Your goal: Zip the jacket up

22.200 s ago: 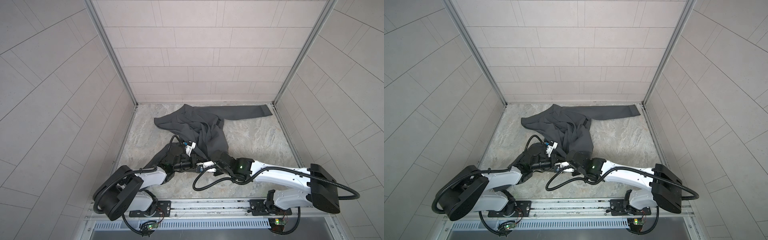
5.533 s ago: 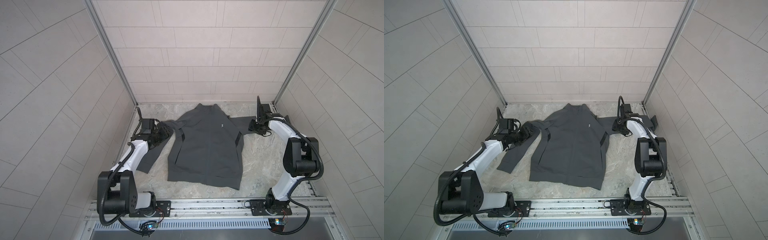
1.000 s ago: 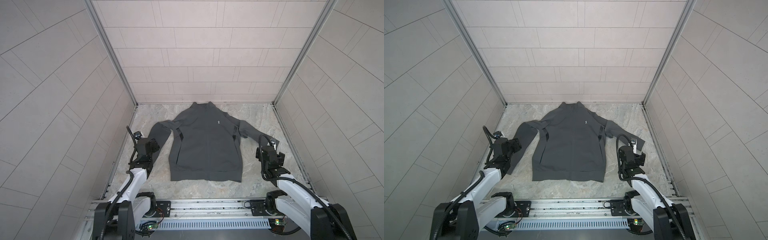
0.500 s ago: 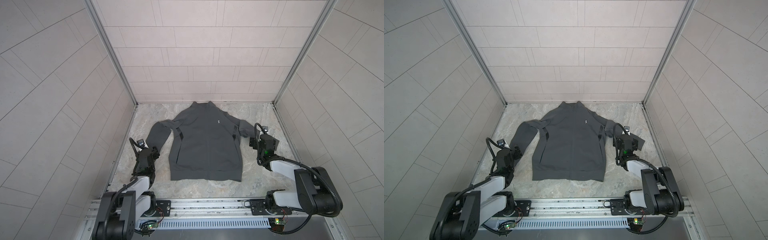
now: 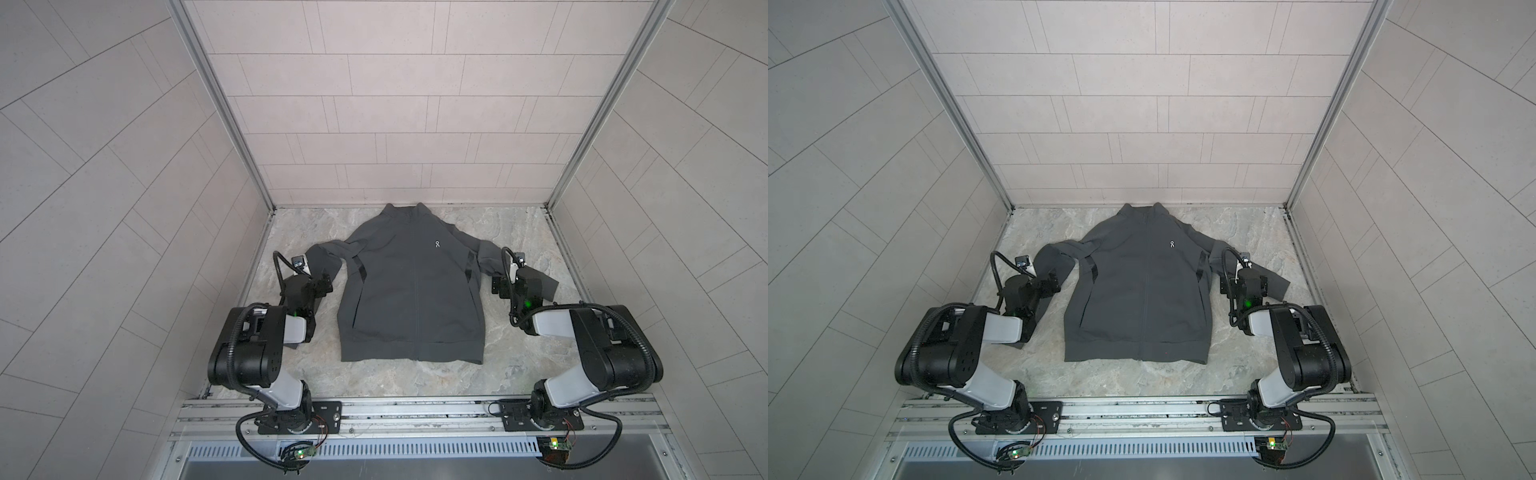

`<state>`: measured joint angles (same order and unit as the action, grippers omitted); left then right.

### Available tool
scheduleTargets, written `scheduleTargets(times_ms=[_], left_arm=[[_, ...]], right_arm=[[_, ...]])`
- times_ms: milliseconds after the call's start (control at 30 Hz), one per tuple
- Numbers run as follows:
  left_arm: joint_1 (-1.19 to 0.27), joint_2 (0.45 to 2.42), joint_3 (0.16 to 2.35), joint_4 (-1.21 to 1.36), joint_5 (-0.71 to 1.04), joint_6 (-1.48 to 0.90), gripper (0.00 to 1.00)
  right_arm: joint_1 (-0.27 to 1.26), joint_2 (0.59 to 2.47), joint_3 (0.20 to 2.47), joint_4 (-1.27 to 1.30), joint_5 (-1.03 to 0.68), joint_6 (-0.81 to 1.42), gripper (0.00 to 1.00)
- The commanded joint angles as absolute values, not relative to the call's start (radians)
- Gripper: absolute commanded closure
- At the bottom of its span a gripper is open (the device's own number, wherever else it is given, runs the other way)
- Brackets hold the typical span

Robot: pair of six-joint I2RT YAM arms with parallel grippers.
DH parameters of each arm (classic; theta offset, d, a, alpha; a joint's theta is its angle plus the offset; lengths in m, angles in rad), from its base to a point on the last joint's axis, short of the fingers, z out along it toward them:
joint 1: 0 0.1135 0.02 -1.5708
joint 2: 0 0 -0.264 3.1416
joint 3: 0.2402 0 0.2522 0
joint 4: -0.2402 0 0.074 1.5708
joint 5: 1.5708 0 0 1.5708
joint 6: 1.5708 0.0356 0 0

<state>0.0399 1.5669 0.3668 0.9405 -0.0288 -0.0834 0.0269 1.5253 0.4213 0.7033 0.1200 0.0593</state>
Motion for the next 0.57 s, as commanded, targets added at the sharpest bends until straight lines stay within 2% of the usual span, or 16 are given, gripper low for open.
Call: scheduleTargets(times_ms=[0, 67, 200, 533], left_arm=[[0.035, 1.589, 0.353, 1.022, 0.052, -0.036, 0.00], [0.031, 1.584, 0.347, 1.014, 0.100, -0.015, 0.00], [-0.012, 1.582, 0.370, 0.967, 0.063, 0.031, 0.00], [-0.001, 1.594, 0.391, 0.948, 0.083, 0.020, 0.00]], right_arm=[[0.028, 1.506, 0.434, 0.709, 0.125, 0.053, 0.00], [0.030, 1.508, 0.434, 0.714, 0.129, 0.051, 0.00], [0.031, 1.509, 0.434, 0.718, 0.129, 0.049, 0.00], [0.032, 1.508, 0.436, 0.715, 0.131, 0.051, 0.00]])
